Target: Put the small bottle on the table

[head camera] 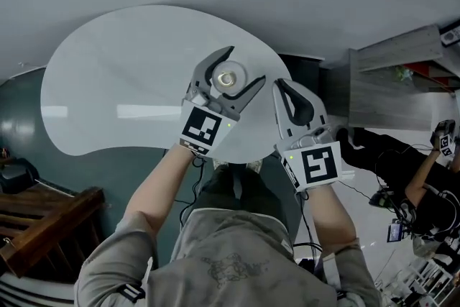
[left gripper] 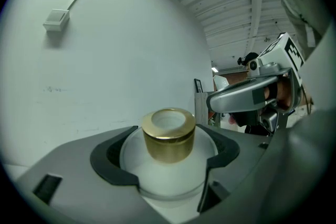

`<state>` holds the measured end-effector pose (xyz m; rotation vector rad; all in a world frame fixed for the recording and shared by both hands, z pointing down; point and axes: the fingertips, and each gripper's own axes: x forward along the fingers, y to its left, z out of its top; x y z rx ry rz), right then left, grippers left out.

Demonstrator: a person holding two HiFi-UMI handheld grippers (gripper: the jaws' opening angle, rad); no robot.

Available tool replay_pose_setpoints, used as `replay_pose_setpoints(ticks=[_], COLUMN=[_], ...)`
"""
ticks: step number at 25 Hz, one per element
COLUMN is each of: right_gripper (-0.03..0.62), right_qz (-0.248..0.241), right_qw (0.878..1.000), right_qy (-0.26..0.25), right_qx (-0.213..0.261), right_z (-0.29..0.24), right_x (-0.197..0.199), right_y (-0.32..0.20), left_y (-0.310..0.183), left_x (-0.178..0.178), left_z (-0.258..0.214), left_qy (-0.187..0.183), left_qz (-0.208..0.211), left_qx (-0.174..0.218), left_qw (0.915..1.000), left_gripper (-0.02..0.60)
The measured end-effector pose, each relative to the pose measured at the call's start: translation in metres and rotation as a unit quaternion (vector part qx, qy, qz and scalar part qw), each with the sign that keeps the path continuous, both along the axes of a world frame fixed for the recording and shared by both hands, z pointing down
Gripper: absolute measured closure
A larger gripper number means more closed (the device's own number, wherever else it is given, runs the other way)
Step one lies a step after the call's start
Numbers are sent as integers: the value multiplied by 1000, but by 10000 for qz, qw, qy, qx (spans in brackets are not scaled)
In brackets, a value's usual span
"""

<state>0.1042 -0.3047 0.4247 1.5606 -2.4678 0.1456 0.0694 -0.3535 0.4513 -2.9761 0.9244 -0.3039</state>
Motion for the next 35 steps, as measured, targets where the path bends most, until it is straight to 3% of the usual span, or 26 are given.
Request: replay_pose_setpoints(ticks=[10, 19, 28, 35], right_gripper=[560, 560, 560, 560], right_qz=[134, 134, 228, 218], right_qw=[9991, 9976, 9962, 9947], right_qy=[-63, -51, -35, -66], right_qx=[-401, -681, -838, -1004], right_z=[66, 112, 139, 147], right_x=[7, 10, 7, 1], right_y=[-13, -11, -11, -9], left_y=[-26, -26, -18, -19], left_x=[7, 12, 13, 16], left_z=[90, 160, 199, 201], left_qy=[-218, -738, -1090, -1090], left_qz=[-143, -64, -89, -82], left_qx=[-352, -512, -693, -734], left_qw=[9990, 9959, 9916, 9913], left_gripper=[238, 238, 236, 236])
